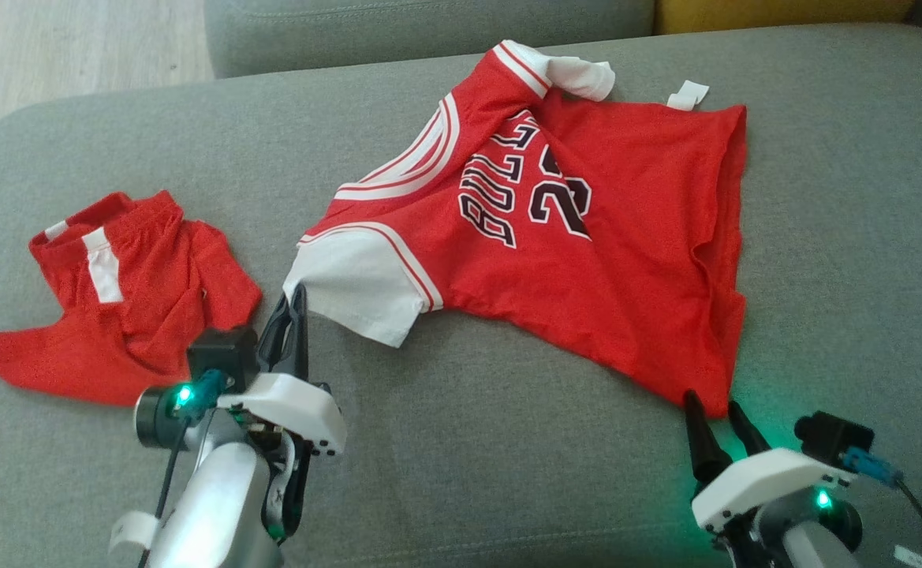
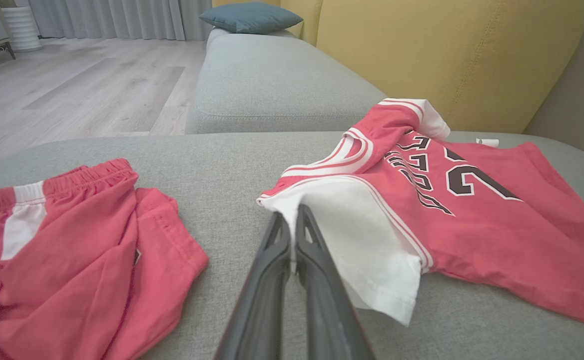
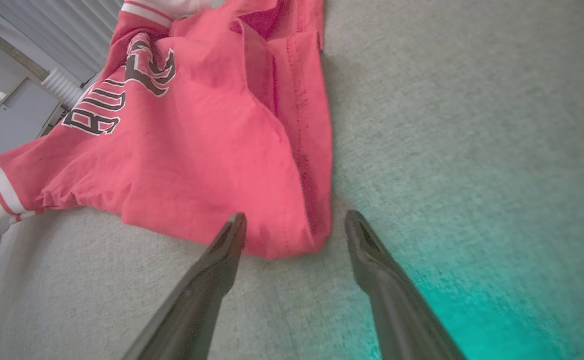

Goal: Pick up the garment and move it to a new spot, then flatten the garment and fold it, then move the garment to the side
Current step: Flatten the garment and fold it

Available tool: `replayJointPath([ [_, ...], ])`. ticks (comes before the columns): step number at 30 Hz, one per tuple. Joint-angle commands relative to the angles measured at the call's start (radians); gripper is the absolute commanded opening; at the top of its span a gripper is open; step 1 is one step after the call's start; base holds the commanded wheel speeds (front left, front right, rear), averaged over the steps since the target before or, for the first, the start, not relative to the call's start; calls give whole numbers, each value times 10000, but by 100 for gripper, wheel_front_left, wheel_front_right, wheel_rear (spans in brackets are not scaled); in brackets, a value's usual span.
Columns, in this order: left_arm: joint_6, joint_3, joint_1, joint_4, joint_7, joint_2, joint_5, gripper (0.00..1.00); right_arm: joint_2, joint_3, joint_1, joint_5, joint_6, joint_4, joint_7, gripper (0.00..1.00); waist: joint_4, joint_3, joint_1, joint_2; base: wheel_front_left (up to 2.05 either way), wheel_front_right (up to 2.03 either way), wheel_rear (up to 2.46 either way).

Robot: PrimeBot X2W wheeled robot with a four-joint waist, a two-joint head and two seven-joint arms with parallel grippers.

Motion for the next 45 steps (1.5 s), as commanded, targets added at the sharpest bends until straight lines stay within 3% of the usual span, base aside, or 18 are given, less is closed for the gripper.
replayJointPath([
  [1,-29,299,-451,-284,-123,78,64,0,-30,370,-374,-84,-7,-32,3,100,24,11,0,0,0,0,0],
  [3,-39,274,-468,-261,-123,65,71,0,-30,432,-478,-55,-7,121,20,96,80,10,0,0,0,0,0],
  [4,-48,265,-477,-249,-123,60,71,0,-30,493,-521,22,-7,174,66,28,103,1,0,0,0,0,0],
  [5,-46,273,-485,-249,-123,55,67,0,-30,581,-562,80,-7,195,105,0,122,-12,0,0,0,0,0],
  [11,-76,411,-414,-266,-124,19,-106,0,-30,658,-659,175,-7,-23,45,0,197,-224,0,0,0,0,0],
  [15,-207,645,-238,-435,-124,-4,-433,0,-30,536,-735,280,-7,-821,-10,0,146,-514,0,0,0,0,0],
  [19,-670,901,-115,-899,-124,-38,-1191,0,-139,360,-923,336,-7,-2360,244,0,57,-911,0,0,0,0,0],
  [23,-1102,1149,-440,-1834,-108,-65,-2324,0,-669,244,-1396,530,-7,-4372,738,0,10,-1205,0,0,0,0,0],
  [28,-1262,1298,-1375,-3736,243,-73,-3249,0,-1289,-77,-2345,523,-7,-6390,1252,0,60,-1513,0,0,0,0,0],
  [34,-692,1381,-1889,-6065,627,-78,-4614,0,-1484,-385,-2997,288,-7,-7651,1819,0,160,-1807,0,0,0,0,0],
  [39,141,1126,-2153,-8031,1068,-80,-5325,0,-1021,-1119,-3024,85,-7,-8703,2601,0,349,-1912,0,0,0,0,0],
  [42,508,1060,-2622,-8592,1541,-52,-5512,0,-638,-1624,-3097,-246,-7,-9190,3237,0,427,-1801,0,0,0,0,0],
  [45,683,1122,-3401,-8308,2011,246,-5307,0,-425,-1942,-3465,-745,-7,-9252,3910,0,448,-1530,0,0,0,0,0],
])
